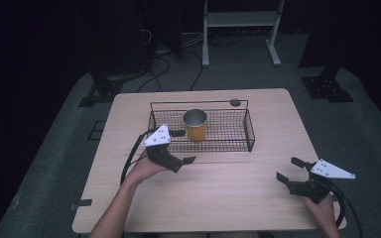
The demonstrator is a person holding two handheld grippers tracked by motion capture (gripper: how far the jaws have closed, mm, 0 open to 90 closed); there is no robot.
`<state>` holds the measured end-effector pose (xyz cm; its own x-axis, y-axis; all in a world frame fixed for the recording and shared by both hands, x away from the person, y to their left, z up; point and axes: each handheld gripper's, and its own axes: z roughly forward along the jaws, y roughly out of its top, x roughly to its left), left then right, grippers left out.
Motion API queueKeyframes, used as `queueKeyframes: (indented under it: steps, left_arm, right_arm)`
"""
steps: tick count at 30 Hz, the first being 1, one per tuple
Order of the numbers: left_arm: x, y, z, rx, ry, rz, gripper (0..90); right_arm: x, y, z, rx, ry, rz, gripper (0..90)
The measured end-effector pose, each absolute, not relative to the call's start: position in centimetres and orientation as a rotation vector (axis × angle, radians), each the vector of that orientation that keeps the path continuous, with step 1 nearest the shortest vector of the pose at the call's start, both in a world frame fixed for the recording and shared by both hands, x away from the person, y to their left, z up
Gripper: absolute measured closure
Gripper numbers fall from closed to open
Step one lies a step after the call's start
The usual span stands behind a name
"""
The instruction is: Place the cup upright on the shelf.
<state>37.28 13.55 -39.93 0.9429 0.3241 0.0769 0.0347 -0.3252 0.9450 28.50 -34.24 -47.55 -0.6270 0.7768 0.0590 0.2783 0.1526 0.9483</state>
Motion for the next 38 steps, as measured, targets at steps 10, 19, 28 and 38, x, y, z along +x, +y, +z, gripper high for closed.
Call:
queueKeyframes:
  steps: [10,19,28,38]
  left_arm:
    - [36.3,13.6,-40.4,1.881,0.255,0.298,1.4]
    - [35.4,14.0,-40.5,1.862,0.259,0.304,1.4]
    - [34.3,14.5,-41.5,1.854,0.279,0.305,1.4]
    - [33.0,14.9,-42.1,1.840,0.301,0.313,1.4]
  right_arm:
    - [28.5,-34.2,-47.6,1.001,1.990,1.482,12.8]
    - [28.5,-34.2,-47.6,0.998,1.993,1.481,12.8]
    - [28.5,-34.2,-47.6,0.993,1.996,1.477,12.8]
    - [28.5,-34.3,-47.6,0.990,1.997,1.482,12.8]
